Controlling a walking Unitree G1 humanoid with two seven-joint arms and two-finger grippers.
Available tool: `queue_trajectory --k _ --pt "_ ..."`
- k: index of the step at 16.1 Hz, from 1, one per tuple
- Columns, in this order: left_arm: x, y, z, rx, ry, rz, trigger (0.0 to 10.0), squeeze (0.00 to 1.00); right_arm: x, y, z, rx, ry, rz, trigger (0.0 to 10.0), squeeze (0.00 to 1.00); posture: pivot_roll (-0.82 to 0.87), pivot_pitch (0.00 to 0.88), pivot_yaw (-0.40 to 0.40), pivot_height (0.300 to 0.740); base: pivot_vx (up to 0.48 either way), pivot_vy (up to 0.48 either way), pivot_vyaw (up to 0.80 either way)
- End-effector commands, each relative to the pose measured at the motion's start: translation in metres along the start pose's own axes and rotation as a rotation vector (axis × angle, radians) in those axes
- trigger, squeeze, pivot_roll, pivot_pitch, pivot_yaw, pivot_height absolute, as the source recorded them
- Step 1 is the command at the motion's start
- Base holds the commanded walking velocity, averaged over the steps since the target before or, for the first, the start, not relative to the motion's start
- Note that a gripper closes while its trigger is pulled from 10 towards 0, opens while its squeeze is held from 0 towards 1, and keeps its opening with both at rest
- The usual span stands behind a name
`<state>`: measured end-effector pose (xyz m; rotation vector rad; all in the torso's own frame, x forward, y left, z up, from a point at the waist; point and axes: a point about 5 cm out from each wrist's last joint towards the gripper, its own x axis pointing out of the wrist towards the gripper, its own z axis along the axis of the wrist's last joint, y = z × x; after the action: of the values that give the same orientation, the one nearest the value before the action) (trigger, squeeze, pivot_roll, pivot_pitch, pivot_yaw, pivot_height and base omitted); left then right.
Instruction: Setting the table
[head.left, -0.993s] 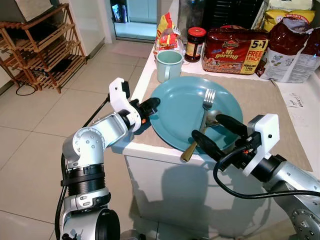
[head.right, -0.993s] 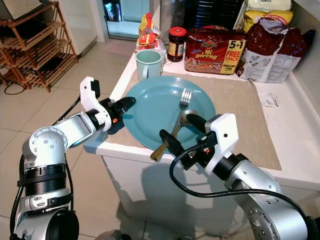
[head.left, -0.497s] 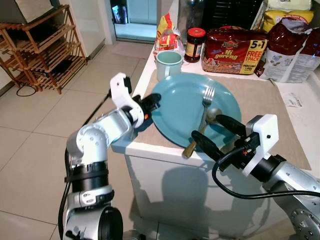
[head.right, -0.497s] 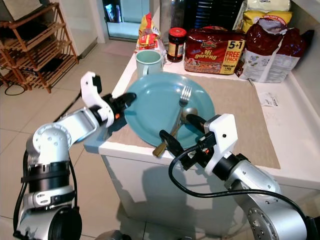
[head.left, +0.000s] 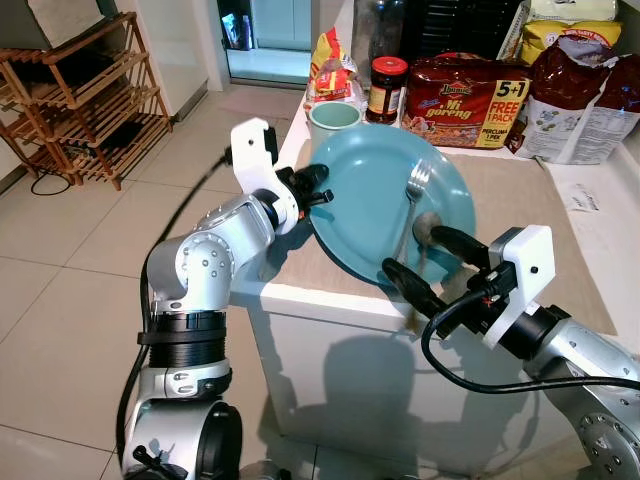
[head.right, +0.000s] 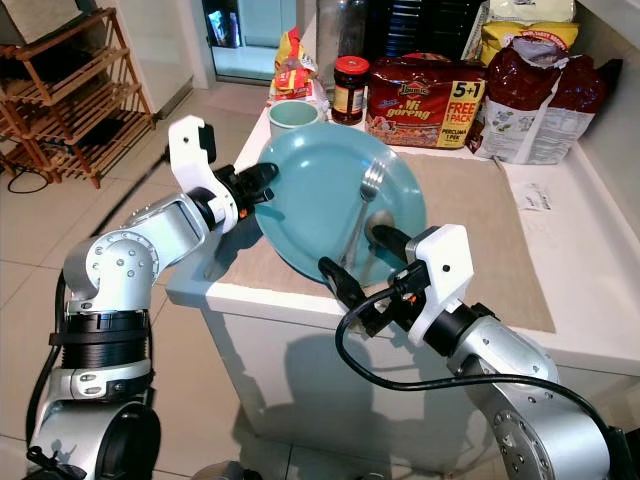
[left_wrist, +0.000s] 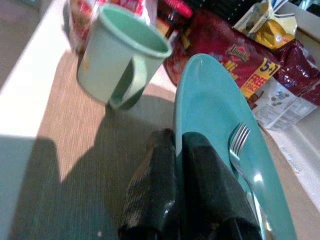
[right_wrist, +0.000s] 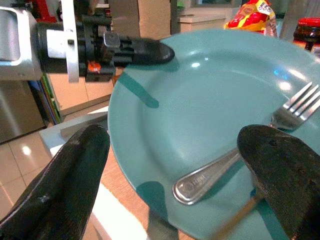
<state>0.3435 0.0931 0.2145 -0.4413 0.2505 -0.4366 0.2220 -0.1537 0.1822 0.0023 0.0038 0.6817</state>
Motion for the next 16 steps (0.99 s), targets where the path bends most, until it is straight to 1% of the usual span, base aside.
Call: queue_trajectory --k 1,2,4,6,10,13,14,16 --pt "-0.001 0.005 0.003 0.116 -0.001 0.076 0.0 0.0 0.001 -0.002 0.002 -0.015 -0.007 -0.007 10.0 0.0 0.01 0.0 0.04 0.74 0.0 0.0 0.0" --pt "-0.001 0.004 0.004 0.131 -0.006 0.075 0.0 0.0 0.001 -0.002 0.002 -0.015 -0.008 -0.007 10.0 0.0 0.01 0.0 0.039 0.74 0.0 0.0 0.0" --pt "-0.002 0.001 0.01 0.189 -0.037 0.072 0.0 0.0 0.001 -0.001 0.001 -0.012 -0.005 0.002 10.0 0.0 0.01 0.0 0.037 0.74 0.0 0.0 0.0" --pt "-0.003 -0.005 0.017 0.219 -0.065 0.046 0.0 0.0 0.001 -0.001 0.001 -0.017 -0.001 0.003 10.0 0.0 0.01 0.0 0.036 0.74 0.0 0.0 0.0" --pt "-0.002 -0.009 0.022 0.268 -0.105 0.035 0.0 0.0 0.001 -0.003 -0.001 -0.027 0.009 -0.013 10.0 0.0 0.01 0.0 0.039 0.74 0.0 0.0 0.0" --pt "-0.005 -0.02 0.033 0.312 -0.165 -0.019 0.0 0.0 0.0 -0.003 -0.001 -0.028 0.012 -0.02 10.0 0.0 0.01 0.0 0.04 0.74 0.0 0.0 0.0" --pt "-0.005 -0.021 0.033 0.316 -0.167 -0.021 0.0 0.0 0.0 -0.003 -0.001 -0.028 0.012 -0.021 10.0 0.0 0.01 0.0 0.04 0.74 0.0 0.0 0.0" --pt "-0.006 -0.023 0.043 0.351 -0.227 -0.01 0.0 0.0 0.001 -0.003 -0.001 -0.031 0.01 -0.024 10.0 0.0 0.01 0.0 0.041 0.74 0.0 0.0 0.0"
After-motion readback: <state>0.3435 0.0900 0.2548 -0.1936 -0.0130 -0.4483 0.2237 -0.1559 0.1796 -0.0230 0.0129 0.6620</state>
